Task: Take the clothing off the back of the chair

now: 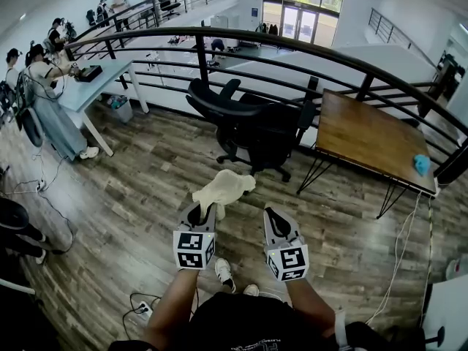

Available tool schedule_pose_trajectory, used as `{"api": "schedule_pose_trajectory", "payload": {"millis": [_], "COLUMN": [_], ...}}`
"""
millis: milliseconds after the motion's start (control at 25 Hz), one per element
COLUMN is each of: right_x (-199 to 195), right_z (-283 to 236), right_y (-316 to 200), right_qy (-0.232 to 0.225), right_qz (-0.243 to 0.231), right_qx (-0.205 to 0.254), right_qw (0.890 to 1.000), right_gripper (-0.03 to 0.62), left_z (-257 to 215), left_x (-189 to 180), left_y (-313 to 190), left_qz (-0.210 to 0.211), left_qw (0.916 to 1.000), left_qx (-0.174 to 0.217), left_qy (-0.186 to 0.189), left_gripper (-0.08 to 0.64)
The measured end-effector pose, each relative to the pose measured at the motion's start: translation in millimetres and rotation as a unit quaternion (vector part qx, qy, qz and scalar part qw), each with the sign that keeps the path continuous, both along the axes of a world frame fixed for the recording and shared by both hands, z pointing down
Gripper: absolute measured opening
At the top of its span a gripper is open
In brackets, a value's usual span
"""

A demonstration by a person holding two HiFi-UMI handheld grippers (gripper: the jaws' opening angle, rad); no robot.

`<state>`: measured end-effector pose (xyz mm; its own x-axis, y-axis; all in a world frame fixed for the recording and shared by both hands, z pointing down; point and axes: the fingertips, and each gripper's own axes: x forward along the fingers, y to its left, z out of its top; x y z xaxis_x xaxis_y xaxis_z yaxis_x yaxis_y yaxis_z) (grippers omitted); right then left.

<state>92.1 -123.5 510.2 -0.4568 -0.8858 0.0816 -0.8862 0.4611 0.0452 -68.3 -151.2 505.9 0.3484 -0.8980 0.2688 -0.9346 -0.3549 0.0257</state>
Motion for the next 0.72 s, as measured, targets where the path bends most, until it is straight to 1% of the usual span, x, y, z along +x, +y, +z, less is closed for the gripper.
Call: {"api": "schedule_pose_trajectory", "payload": {"millis": [280, 480, 720], "right_x": [-2, 1, 0], "right_z": [2, 4, -1], "right_y": [-7, -12, -20], "right_qy": [0.004, 0.010, 0.011], "right_qz": [-0.004, 0.007, 0.011], "right_qx": [-0.003, -0.003, 0.006], "right_qw": [1.000, 1.000, 1.000], "right_gripper": [0.021, 0.021, 0.021], "left_z": [6, 7, 1], "left_x": [0, 1, -2], "left_y": [-9, -12, -17], "left_qz": [0.002, 0.002, 0.004], "left_qw": [1.0000, 1.0000, 0.9999], "left_qx": [-0.008, -0.008, 0.010], "left_qy": [0.000, 0.005, 0.013], "left_gripper": [0.067, 0.067, 0.067]}}
